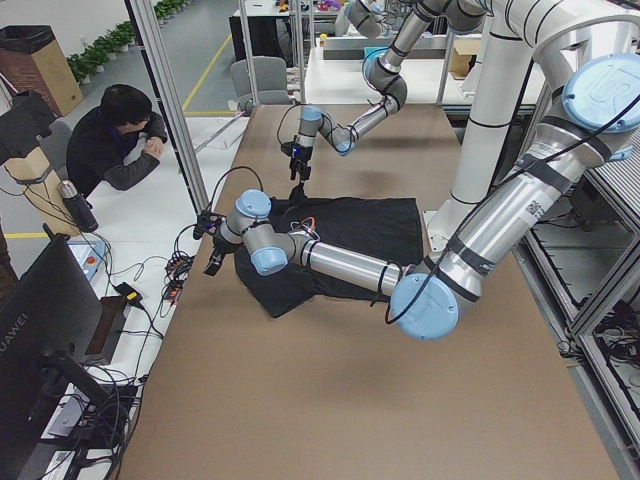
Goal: Fold clothes
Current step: 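Lay the sleeve across the shirt front and release with the right gripper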
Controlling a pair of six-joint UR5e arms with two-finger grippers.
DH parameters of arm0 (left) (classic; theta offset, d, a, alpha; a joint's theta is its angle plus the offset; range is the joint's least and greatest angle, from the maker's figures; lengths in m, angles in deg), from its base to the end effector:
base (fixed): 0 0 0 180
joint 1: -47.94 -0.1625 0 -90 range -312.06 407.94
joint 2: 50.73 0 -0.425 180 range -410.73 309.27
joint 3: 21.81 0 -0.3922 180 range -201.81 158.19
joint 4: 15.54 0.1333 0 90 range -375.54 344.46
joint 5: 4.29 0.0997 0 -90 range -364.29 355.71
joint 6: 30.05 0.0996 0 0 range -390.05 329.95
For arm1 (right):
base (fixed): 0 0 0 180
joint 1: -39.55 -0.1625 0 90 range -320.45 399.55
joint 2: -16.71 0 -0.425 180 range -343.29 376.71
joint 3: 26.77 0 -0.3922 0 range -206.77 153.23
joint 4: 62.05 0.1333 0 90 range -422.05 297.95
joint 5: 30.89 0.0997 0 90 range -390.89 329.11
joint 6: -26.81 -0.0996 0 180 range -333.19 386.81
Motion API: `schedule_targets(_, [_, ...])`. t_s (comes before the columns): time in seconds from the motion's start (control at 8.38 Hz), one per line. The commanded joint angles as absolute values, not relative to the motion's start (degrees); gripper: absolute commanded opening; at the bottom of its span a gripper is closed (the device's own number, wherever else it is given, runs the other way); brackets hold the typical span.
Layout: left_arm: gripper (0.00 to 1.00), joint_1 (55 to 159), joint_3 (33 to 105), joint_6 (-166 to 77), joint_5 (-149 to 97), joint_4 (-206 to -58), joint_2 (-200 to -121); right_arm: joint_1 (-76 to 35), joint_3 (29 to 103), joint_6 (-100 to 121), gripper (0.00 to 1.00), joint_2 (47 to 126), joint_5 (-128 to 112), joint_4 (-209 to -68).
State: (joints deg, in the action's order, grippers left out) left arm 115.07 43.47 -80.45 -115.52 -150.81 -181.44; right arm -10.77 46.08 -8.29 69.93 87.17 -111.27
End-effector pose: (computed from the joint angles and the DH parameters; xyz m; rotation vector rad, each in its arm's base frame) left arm 0.2149 -0.7598 0.3338 0.6487 0.8994 -0.2324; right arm -0.4120 -0.6321 0.3278 0.5523 -0.9810 -0.3293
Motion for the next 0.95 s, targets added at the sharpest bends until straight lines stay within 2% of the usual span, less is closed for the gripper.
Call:
schedule_targets(0.0, [0.95, 115.1, 43.0, -80.4, -115.5, -150.8, -181.8, -8.7, 45.9, -8.6, 0.80, 69.8, 82.3, -111.0])
schedule_targets(0.12, [0.95, 115.1, 43.0, -80.5, -115.5, -150.7, -181.9, -8.7, 46.3, -9.6, 0.50, 70.0, 82.3, -110.9])
schedule_targets(0.24, [0.94, 115.1, 43.0, -80.5, -115.5, -150.8, -181.8, -8.5, 46.3, -10.7, 0.06, 70.0, 82.2, -110.9])
schedule_targets(0.36, [0.95, 115.1, 43.0, -80.5, -115.6, -150.8, -181.8, -8.4, 46.5, -10.7, 0.00, 70.1, 82.3, -110.8])
schedule_targets(0.84, [0.94, 115.1, 43.0, -80.5, -115.5, -150.8, -181.9, -8.3, 50.5, -15.0, 0.00, 69.8, 82.3, -111.5])
